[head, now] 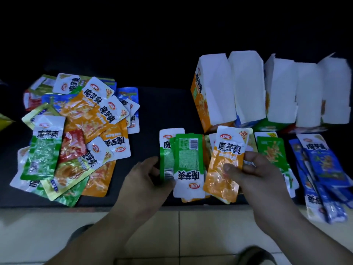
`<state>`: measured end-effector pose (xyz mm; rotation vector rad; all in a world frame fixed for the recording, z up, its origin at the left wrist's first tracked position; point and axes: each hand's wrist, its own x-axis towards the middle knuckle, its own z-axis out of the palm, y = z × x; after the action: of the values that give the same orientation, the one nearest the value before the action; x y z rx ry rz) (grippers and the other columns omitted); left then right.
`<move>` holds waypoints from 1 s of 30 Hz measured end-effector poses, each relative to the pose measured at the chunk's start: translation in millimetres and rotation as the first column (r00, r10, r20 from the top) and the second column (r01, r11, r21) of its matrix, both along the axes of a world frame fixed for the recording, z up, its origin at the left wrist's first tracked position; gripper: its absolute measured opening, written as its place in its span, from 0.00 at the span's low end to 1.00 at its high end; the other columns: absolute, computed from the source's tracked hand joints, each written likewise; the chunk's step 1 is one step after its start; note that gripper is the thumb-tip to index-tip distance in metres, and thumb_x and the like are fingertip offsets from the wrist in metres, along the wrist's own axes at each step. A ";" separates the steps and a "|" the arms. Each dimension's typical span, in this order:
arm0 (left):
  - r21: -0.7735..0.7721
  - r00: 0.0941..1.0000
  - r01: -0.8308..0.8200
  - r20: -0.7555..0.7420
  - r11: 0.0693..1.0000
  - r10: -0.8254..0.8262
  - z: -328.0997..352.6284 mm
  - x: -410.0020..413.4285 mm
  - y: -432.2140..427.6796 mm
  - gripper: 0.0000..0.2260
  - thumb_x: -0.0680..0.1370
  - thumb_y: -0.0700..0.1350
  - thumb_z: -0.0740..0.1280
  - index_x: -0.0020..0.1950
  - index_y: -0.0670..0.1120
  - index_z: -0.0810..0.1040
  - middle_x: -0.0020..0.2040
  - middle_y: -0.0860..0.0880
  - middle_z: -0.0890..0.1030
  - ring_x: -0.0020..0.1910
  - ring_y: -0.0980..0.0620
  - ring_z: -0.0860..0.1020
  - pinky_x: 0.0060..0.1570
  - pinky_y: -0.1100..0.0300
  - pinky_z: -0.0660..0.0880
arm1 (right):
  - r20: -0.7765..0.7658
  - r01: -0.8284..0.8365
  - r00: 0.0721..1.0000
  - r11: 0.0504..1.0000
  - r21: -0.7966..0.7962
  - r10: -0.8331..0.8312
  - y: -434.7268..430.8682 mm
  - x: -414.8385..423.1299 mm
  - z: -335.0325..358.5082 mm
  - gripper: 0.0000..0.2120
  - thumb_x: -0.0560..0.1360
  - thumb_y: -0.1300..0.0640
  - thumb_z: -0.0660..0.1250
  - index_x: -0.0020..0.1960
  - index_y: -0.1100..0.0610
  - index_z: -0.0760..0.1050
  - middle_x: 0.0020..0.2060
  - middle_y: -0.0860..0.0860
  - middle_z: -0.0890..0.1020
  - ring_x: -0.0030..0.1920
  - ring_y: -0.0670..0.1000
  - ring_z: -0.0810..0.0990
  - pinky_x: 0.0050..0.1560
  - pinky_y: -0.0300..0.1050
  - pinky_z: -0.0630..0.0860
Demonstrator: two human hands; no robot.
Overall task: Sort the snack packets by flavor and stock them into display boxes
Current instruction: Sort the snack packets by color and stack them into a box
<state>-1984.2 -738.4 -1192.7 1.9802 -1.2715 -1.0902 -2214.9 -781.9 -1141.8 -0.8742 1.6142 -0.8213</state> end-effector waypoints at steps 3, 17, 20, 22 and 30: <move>-0.008 0.990 0.053 0.134 0.999 -0.052 -0.7 7.6 1.4 0.27 0.72 0.50 0.79 0.70 0.53 0.77 0.52 0.56 0.75 0.46 0.63 0.75 0.39 0.74 0.68 | 0.027 0.009 1.000 1.000 0.023 -0.010 2.9 -0.6 -2.6 0.16 0.74 0.64 0.76 0.59 0.54 0.80 0.45 0.48 0.89 0.47 0.49 0.88 0.52 0.52 0.82; 0.013 0.929 0.358 0.098 0.934 -0.357 49.5 -60.1 -32.8 0.11 0.79 0.47 0.73 0.61 0.54 0.80 0.56 0.58 0.78 0.52 0.57 0.78 0.47 0.66 0.73 | -0.085 0.203 0.975 0.978 -0.045 -0.206 25.5 -55.5 7.1 0.13 0.73 0.58 0.79 0.52 0.46 0.81 0.39 0.50 0.86 0.42 0.52 0.87 0.48 0.57 0.85; -0.012 0.963 0.267 0.034 0.964 -0.266 44.2 -84.2 -23.1 0.07 0.77 0.45 0.74 0.50 0.57 0.80 0.49 0.56 0.80 0.46 0.57 0.80 0.47 0.55 0.79 | -0.049 0.228 0.972 0.972 -0.050 -0.230 24.3 -58.4 -1.7 0.12 0.74 0.58 0.78 0.55 0.49 0.82 0.43 0.54 0.86 0.46 0.53 0.87 0.50 0.56 0.84; -0.050 0.980 0.201 0.011 0.978 -0.201 36.9 -88.4 -11.8 0.08 0.76 0.45 0.75 0.47 0.57 0.80 0.46 0.56 0.80 0.43 0.59 0.79 0.42 0.59 0.78 | -0.014 0.250 0.968 0.967 -0.040 -0.251 26.9 -60.0 -4.6 0.12 0.74 0.59 0.77 0.55 0.50 0.82 0.43 0.55 0.86 0.44 0.51 0.87 0.47 0.51 0.84; 0.017 0.951 -0.073 0.302 0.997 0.064 7.2 -29.7 -4.9 0.38 0.67 0.67 0.76 0.71 0.53 0.72 0.62 0.49 0.70 0.64 0.42 0.72 0.58 0.42 0.77 | 0.041 0.213 0.977 0.976 -0.053 -0.211 33.1 -45.5 -11.3 0.11 0.74 0.61 0.77 0.54 0.51 0.83 0.45 0.58 0.86 0.48 0.58 0.87 0.51 0.58 0.84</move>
<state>-2013.9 -743.3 -1185.5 2.2589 -1.3319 -0.7968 -2260.4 -748.8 -1153.1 -0.7301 1.6797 -1.0308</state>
